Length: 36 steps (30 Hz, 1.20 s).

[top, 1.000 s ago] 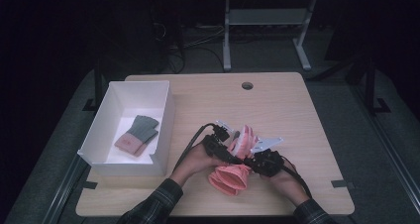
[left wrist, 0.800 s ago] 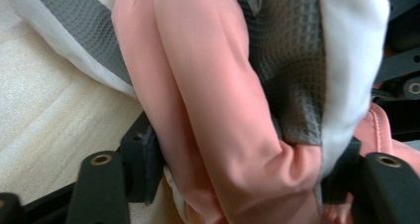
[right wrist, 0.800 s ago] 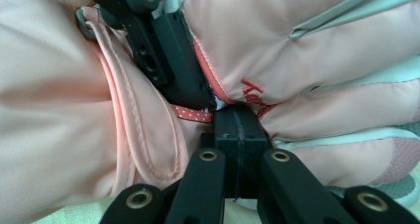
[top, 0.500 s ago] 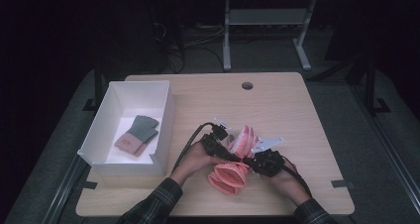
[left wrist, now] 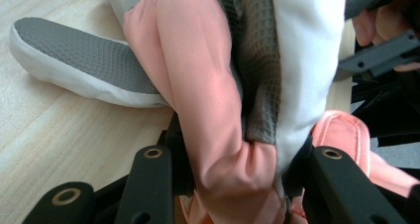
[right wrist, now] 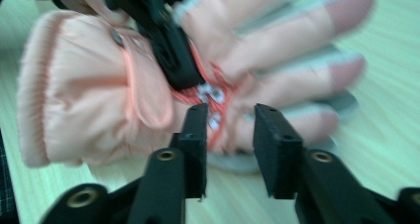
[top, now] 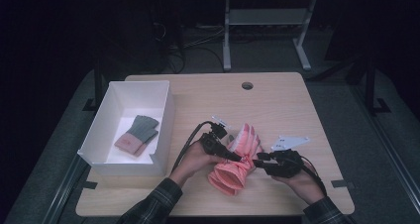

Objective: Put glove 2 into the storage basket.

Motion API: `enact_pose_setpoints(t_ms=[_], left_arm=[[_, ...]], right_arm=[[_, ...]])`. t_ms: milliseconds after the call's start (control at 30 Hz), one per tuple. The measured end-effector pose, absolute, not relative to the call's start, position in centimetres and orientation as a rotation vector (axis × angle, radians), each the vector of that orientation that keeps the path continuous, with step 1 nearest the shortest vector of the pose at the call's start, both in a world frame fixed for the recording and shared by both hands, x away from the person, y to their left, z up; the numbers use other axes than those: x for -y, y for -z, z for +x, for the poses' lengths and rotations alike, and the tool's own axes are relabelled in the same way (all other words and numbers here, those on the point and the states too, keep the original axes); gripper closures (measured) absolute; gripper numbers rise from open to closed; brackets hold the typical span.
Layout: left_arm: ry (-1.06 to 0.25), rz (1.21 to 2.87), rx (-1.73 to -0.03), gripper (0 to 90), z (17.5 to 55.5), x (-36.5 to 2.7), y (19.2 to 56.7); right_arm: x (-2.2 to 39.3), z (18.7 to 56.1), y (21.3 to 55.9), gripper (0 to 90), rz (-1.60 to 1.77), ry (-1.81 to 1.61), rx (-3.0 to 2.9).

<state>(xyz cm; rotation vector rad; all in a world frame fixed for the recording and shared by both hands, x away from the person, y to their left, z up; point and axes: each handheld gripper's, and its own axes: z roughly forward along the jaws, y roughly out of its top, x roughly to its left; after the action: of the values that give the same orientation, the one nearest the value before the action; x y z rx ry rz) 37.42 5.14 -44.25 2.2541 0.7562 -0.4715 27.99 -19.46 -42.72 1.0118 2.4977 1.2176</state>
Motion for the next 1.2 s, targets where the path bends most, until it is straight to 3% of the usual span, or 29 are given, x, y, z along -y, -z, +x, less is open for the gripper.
enact_pose_setpoints(t_ms=[333, 500, 1200], left_arm=[[0.420, 2.242, -0.747, 60.5, 37.0, -5.7, 42.3], [0.390, 2.237, -0.749, 60.3, 37.1, -6.7, 40.9], [0.284, 2.217, -0.815, 59.7, 37.7, -10.8, 32.6]], right_arm=[[22.7, 27.3, 43.6, 25.8, 1.155, -1.167, -2.402], [23.7, 27.0, 44.9, 15.0, 1.199, -1.112, -2.397], [24.7, 27.0, 46.0, 11.5, 1.236, -1.077, -2.349]])
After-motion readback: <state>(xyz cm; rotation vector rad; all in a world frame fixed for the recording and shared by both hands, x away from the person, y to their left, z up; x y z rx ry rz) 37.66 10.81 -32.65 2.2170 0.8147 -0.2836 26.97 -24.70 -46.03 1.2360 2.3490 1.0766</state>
